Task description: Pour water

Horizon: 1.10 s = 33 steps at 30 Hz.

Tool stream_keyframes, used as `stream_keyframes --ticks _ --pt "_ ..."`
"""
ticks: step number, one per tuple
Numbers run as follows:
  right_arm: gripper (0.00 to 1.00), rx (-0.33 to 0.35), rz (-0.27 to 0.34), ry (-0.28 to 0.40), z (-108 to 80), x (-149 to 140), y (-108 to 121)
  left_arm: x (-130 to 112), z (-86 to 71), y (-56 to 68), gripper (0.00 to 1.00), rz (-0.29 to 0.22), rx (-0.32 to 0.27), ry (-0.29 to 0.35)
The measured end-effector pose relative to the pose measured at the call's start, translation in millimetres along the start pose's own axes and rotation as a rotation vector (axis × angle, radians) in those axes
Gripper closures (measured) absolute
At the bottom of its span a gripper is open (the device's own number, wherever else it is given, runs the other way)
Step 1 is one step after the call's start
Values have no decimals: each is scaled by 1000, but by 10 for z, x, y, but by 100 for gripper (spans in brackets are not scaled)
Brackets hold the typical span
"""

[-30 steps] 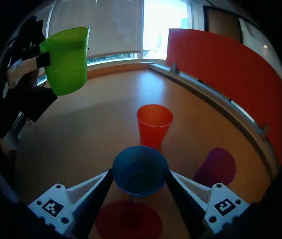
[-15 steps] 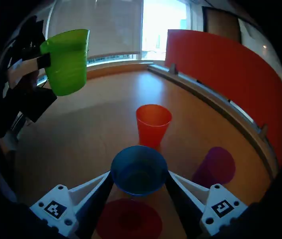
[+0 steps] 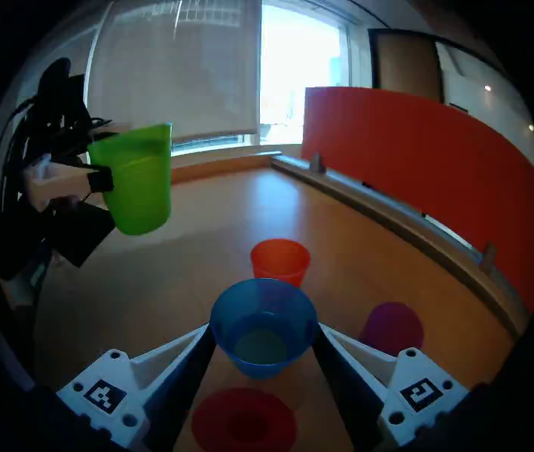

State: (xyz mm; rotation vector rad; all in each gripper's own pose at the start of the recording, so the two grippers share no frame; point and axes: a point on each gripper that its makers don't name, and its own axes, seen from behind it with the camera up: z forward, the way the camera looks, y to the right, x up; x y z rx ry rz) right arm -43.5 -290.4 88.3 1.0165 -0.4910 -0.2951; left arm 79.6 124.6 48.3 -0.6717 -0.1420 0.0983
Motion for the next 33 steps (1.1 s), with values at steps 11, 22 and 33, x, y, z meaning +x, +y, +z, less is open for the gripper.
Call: stream_keyframes --ticks 11,22,33 --pt "9 -30 10 125 -309 381 7 8 32 87 14 9 -12 -7" --pt "10 -48 11 236 -565 735 -39 10 68 167 14 10 -27 -9" --pt "9 -63 -1 328 -709 987 -119 22 91 297 14 12 -57 -8"
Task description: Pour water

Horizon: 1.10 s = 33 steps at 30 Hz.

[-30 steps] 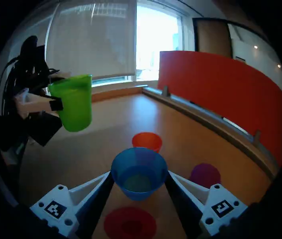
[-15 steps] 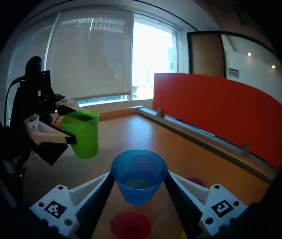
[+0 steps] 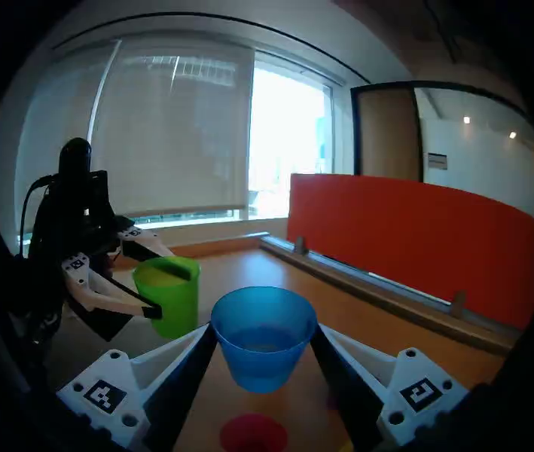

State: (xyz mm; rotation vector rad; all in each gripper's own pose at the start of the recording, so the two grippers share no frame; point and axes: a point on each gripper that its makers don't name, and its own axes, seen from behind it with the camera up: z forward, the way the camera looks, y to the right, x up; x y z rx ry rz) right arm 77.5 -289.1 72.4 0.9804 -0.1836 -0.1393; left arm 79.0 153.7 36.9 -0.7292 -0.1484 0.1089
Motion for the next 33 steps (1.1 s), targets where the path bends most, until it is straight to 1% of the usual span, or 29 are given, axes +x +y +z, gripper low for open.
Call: stream_keyframes --ticks 5,8,17,26,33 --pt "9 -17 3 49 -35 181 13 24 -3 49 14 3 -16 5" --pt "9 -25 6 67 -62 251 34 28 -2 91 14 2 -30 7" --pt "9 -43 -10 95 -141 377 75 29 17 174 14 -2 -60 12" --pt "9 -37 -23 114 -194 460 79 13 82 262 14 -2 -94 10" --pt "9 -30 -45 124 -239 547 76 34 137 331 14 -14 -126 19"
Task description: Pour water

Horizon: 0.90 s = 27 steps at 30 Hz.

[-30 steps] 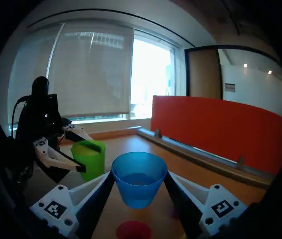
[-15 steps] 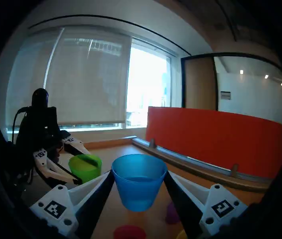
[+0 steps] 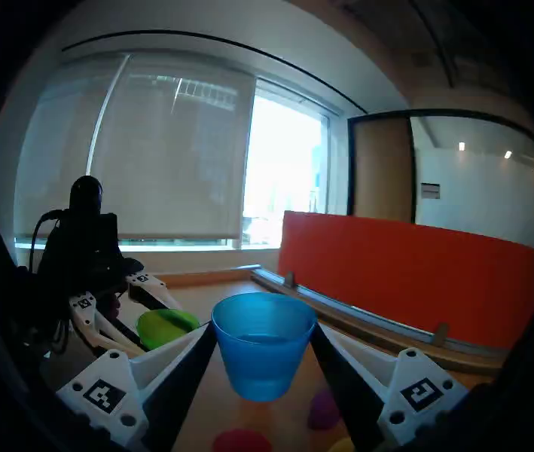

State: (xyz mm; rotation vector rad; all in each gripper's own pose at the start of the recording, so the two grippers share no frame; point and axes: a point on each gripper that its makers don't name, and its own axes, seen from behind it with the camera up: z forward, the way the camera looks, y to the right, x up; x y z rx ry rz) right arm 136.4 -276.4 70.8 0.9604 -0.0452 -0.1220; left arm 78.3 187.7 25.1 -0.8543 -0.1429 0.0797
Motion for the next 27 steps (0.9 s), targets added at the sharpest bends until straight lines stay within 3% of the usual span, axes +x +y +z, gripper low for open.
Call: stream_keyframes --ticks 17,27 --pt "9 13 -22 15 -47 200 21 65 99 222 14 -12 -91 27" --pt "9 19 -101 30 -55 363 18 69 155 287 14 -38 -128 35"
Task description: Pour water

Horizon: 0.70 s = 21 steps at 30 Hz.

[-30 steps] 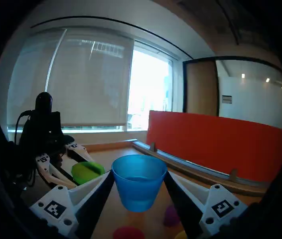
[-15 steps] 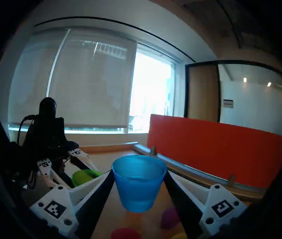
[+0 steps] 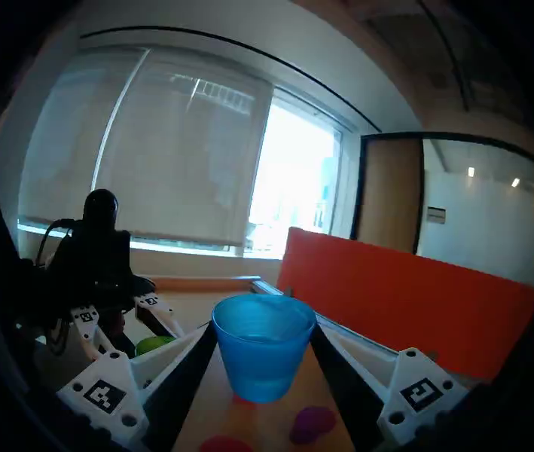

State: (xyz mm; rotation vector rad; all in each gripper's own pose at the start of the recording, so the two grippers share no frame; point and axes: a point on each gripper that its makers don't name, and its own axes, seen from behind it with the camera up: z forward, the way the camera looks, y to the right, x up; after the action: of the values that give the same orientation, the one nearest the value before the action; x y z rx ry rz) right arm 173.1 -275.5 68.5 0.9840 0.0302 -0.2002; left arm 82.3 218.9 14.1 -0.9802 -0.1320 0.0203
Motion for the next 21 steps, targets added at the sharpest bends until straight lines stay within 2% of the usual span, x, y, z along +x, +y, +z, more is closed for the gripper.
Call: stream_keyframes --ticks 13,21 --pt "9 13 -82 2 -24 127 31 -20 54 68 14 -15 -24 4" --pt "9 22 -178 16 -36 253 -4 26 58 61 14 -23 -21 17"
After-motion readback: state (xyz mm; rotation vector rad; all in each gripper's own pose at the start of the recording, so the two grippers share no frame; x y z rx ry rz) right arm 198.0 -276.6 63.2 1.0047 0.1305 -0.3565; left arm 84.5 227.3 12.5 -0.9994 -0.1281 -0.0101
